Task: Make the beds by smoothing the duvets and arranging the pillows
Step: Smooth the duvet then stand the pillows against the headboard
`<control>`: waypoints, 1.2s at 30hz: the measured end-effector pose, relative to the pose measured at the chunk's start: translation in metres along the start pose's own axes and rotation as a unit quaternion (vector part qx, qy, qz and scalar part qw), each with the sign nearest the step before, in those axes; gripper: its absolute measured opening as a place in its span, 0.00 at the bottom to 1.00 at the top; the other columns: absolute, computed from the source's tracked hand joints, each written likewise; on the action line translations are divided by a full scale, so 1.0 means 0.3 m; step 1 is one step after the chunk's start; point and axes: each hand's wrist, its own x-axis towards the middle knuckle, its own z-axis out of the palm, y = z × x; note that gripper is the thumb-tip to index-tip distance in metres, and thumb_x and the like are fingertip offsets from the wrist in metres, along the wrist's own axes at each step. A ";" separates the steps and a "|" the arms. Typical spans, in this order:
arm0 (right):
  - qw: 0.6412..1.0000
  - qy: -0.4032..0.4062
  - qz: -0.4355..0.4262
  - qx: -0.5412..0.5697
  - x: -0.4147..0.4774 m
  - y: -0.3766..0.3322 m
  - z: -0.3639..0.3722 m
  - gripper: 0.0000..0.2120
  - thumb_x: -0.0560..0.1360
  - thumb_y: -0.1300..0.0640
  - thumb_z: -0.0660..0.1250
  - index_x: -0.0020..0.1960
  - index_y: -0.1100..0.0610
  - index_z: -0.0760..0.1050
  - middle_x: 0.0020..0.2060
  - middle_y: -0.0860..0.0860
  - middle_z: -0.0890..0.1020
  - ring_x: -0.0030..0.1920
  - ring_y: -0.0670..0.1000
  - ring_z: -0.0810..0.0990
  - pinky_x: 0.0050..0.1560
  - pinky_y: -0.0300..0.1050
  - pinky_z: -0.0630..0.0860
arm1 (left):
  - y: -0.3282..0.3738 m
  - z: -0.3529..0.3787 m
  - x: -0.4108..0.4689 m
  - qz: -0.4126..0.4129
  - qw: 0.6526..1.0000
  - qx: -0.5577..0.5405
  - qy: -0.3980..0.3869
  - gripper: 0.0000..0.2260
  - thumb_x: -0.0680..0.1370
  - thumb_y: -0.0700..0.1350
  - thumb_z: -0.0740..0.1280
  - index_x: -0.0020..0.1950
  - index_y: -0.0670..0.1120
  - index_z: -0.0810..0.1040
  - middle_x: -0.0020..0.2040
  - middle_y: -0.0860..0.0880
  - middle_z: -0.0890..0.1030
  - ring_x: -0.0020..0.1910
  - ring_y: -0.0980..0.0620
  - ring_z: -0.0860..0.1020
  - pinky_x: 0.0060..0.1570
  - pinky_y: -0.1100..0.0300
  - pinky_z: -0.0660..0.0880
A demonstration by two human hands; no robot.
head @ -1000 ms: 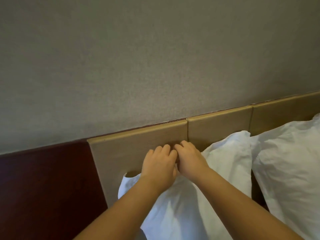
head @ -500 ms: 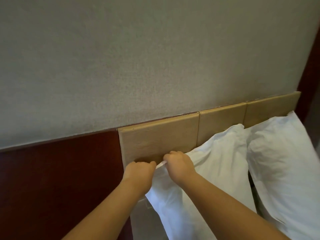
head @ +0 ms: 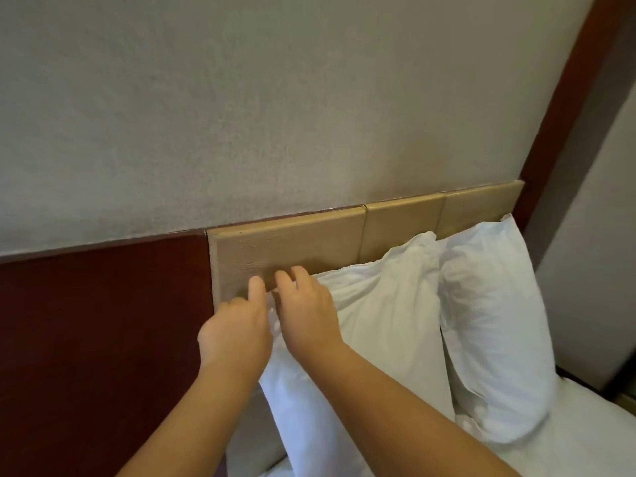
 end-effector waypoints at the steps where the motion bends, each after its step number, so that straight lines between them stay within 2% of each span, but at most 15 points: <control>1: 1.000 0.013 0.010 0.005 -0.018 -0.006 -0.013 0.09 0.68 0.56 0.75 0.44 0.55 0.77 0.40 0.52 0.81 0.35 0.50 0.79 0.33 0.41 0.76 | -0.005 0.003 -0.014 -0.008 1.000 -0.011 0.003 0.09 0.79 0.44 0.59 0.58 0.48 0.63 0.38 0.52 0.76 0.32 0.54 0.72 0.25 0.62 0.68; 4: 0.999 0.016 0.043 -0.005 -0.088 -0.012 -0.021 0.12 0.62 0.58 0.77 0.37 0.54 0.74 0.32 0.49 0.75 0.28 0.49 0.74 0.26 0.39 0.68 | -0.020 0.042 -0.066 0.001 0.999 -0.030 0.031 0.04 0.76 0.41 0.54 0.46 0.44 0.67 0.33 0.48 0.71 0.24 0.51 0.64 0.21 0.64 0.60; 6: 0.998 -0.013 0.060 -0.029 -0.142 0.004 0.003 0.15 0.58 0.58 0.79 0.35 0.53 0.73 0.30 0.48 0.74 0.26 0.48 0.72 0.24 0.39 0.65 | -0.018 0.065 -0.120 -0.022 0.995 -0.089 0.046 0.04 0.74 0.42 0.56 0.40 0.42 0.66 0.27 0.47 0.70 0.20 0.51 0.62 0.21 0.66 0.60; 9: 0.993 -0.083 0.082 -0.025 -0.246 0.028 0.053 0.18 0.52 0.59 0.78 0.33 0.52 0.71 0.28 0.48 0.72 0.25 0.48 0.71 0.24 0.39 0.65 | 0.013 0.132 -0.237 -0.110 0.982 -0.148 -0.048 0.09 0.73 0.45 0.64 0.45 0.43 0.66 0.27 0.48 0.75 0.24 0.47 0.74 0.23 0.64 0.63; 12: 0.985 -0.147 0.082 -0.025 -0.369 0.055 0.108 0.18 0.48 0.61 0.75 0.33 0.52 0.70 0.28 0.48 0.73 0.26 0.49 0.73 0.24 0.42 0.69 | 0.048 0.233 -0.335 -0.102 0.974 -0.166 -0.119 0.09 0.74 0.45 0.62 0.50 0.43 0.67 0.29 0.49 0.75 0.32 0.45 0.81 0.29 0.60 0.68; 15: 0.974 -0.215 0.065 -0.042 -0.511 0.104 0.154 0.18 0.45 0.58 0.75 0.31 0.51 0.70 0.27 0.48 0.74 0.27 0.50 0.75 0.25 0.42 0.71 | 0.075 0.335 -0.421 -0.112 0.947 -0.190 -0.233 0.14 0.77 0.49 0.60 0.59 0.50 0.61 0.46 0.50 0.81 0.52 0.49 0.81 0.43 0.57 0.71; 17: 0.957 -0.277 0.058 -0.064 -0.623 0.140 0.198 0.21 0.42 0.60 0.76 0.31 0.52 0.71 0.27 0.49 0.74 0.27 0.51 0.76 0.25 0.42 0.71 | 0.083 0.425 -0.498 -0.115 0.930 -0.180 -0.299 0.16 0.78 0.49 0.59 0.65 0.52 0.62 0.57 0.50 0.80 0.56 0.49 0.79 0.46 0.58 0.70; 20: 0.914 -0.389 0.077 -0.093 -0.805 0.191 0.258 0.26 0.38 0.61 0.78 0.33 0.54 0.72 0.28 0.52 0.75 0.26 0.53 0.77 0.23 0.44 0.73 | 0.086 0.562 -0.624 -0.147 0.880 -0.147 -0.427 0.24 0.80 0.48 0.55 0.76 0.50 0.56 0.62 0.50 0.77 0.59 0.48 0.77 0.51 0.56 0.72; 21: 0.898 -0.421 0.064 -0.112 -0.853 0.213 0.270 0.25 0.42 0.60 0.80 0.36 0.55 0.75 0.32 0.53 0.77 0.30 0.55 0.79 0.26 0.46 0.75 | 0.086 0.607 -0.668 -0.159 0.861 -0.152 -0.459 0.23 0.80 0.47 0.55 0.74 0.50 0.57 0.60 0.49 0.77 0.58 0.47 0.77 0.48 0.55 0.72; 22: 0.878 -0.461 0.061 -0.116 -0.892 0.236 0.279 0.22 0.52 0.58 0.79 0.44 0.56 0.76 0.39 0.55 0.79 0.38 0.57 0.82 0.34 0.49 0.78 | 0.085 0.641 -0.709 -0.171 0.847 -0.156 -0.478 0.20 0.79 0.47 0.56 0.72 0.50 0.60 0.59 0.49 0.77 0.57 0.46 0.77 0.46 0.55 0.71; 24: 0.839 -0.527 0.036 -0.129 -0.959 0.277 0.315 0.18 0.72 0.59 0.64 0.62 0.55 0.70 0.57 0.55 0.75 0.58 0.58 0.76 0.55 0.52 0.74 | 0.079 0.712 -0.783 -0.183 0.827 -0.153 -0.509 0.17 0.79 0.45 0.56 0.67 0.48 0.63 0.59 0.47 0.77 0.56 0.44 0.77 0.43 0.56 0.70; 25: 0.824 -0.551 0.020 -0.127 -0.988 0.297 0.336 0.20 0.75 0.59 0.59 0.66 0.54 0.65 0.61 0.55 0.73 0.62 0.57 0.73 0.59 0.51 0.71 | 0.077 0.748 -0.813 -0.188 0.817 -0.149 -0.524 0.16 0.79 0.45 0.57 0.66 0.47 0.63 0.59 0.47 0.77 0.57 0.44 0.77 0.43 0.56 0.69; 29: 0.764 -0.631 -0.021 -0.134 -1.086 0.327 0.458 0.27 0.76 0.59 0.62 0.72 0.55 0.57 0.63 0.56 0.72 0.63 0.57 0.73 0.61 0.50 0.72 | 0.082 0.936 -0.912 -0.214 0.777 -0.142 -0.574 0.13 0.79 0.47 0.59 0.63 0.48 0.66 0.59 0.47 0.77 0.57 0.45 0.77 0.43 0.57 0.69; 32: 0.721 -0.679 -0.028 -0.136 -1.148 0.333 0.545 0.33 0.76 0.61 0.59 0.77 0.53 0.48 0.64 0.57 0.74 0.63 0.58 0.74 0.60 0.49 0.72 | 0.104 1.064 -0.967 -0.233 0.753 -0.160 -0.594 0.19 0.78 0.44 0.61 0.68 0.50 0.62 0.58 0.48 0.77 0.55 0.46 0.78 0.41 0.57 0.70; 36: 0.702 -0.702 -0.010 -0.120 -1.206 0.333 0.654 0.35 0.78 0.61 0.57 0.78 0.50 0.41 0.68 0.57 0.70 0.64 0.58 0.74 0.62 0.50 0.72 | 0.141 1.186 -1.007 -0.256 0.766 -0.249 -0.534 0.25 0.78 0.44 0.61 0.72 0.59 0.56 0.49 0.50 0.74 0.46 0.49 0.75 0.38 0.57 0.70</control>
